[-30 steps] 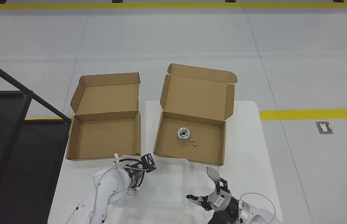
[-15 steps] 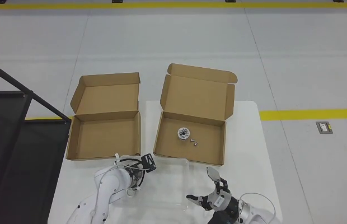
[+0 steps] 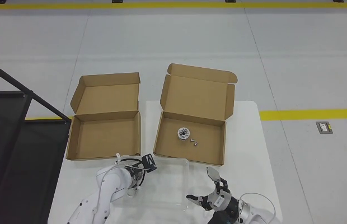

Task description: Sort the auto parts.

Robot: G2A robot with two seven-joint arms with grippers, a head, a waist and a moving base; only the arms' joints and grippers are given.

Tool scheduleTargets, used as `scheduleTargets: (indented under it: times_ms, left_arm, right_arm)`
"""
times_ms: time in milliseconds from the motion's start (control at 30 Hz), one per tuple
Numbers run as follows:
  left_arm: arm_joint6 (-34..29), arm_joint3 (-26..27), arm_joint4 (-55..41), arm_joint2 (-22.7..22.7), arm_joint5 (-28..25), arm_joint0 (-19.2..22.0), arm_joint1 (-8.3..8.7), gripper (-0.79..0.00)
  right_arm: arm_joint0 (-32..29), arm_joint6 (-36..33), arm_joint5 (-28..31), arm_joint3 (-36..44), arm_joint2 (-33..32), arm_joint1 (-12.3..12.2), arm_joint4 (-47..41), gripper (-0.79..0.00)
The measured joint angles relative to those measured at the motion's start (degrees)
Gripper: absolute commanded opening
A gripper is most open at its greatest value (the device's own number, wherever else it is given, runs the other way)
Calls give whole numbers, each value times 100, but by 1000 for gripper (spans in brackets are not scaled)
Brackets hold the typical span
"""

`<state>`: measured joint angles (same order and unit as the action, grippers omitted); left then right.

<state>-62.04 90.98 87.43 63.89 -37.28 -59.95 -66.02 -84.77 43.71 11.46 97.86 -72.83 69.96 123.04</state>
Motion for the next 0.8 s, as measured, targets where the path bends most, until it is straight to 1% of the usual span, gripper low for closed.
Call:
scheduleTargets:
  times_ms: [33,167,267,400,600,700,733,800]
  left_arm:
    - [-1,-6,-3,-5,3,5,0,-785]
    - [7,54,-1,-3,31,-6,4,-785]
    - [28,291,-8,69,7,-96,27,-785]
    - [14,851,-41,269,-135,-374,92,-785]
    - [128,1825,-68,694,-368,-969,211,-785]
    - [341,2249,-259,1002,-521,-1277,271,-785]
    - [457,2378,-415,1168,-614,-1389,296,-785]
    - [635,2520,-668,1464,-719,-1529,334,-785]
  right_arm:
    - [0,0,0,0,0,0,0,0]
    - [0,0,0,0,0,0,0,0]
    - [0,0,0,0,0,0,0,0]
    - [0,0,0,0,0,0,0,0]
    - [0,0,0,0,0,0,0,0]
    - [0,0,0,0,0,0,0,0]
    - [0,0,0,0,0,0,0,0]
    - [0,0,0,0,0,0,0,0]
